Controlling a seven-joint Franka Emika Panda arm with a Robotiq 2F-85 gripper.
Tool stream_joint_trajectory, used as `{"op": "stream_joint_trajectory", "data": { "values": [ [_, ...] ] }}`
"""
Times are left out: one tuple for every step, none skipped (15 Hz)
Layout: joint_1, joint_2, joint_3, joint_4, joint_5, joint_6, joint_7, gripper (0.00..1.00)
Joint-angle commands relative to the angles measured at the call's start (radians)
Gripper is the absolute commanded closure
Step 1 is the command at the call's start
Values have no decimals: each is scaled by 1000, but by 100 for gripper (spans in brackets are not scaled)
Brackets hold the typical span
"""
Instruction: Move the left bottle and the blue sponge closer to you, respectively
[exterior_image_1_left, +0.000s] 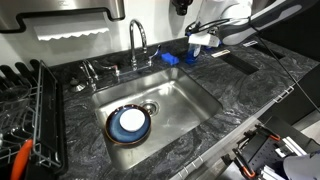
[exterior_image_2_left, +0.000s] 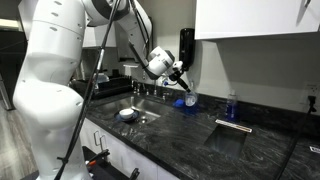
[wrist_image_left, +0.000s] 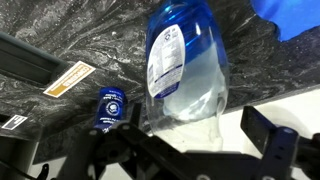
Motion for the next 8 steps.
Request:
{"op": "stream_joint_trajectory", "data": {
  "values": [
    [28, 33, -12, 48, 36, -42, -21, 0],
    [38, 37, -16, 59, 37, -65, -4, 0],
    [44, 37, -16, 67, 42, -84, 4, 0],
    [51, 44, -19, 78, 39, -101, 20, 0],
    [57, 48, -20, 91, 38, -123, 30, 0],
    [69, 59, -25, 107, 21, -149, 60, 0],
    [74, 64, -26, 119, 20, -175, 72, 0],
    [79, 73, -26, 130, 17, -197, 88, 0]
  ]
}}
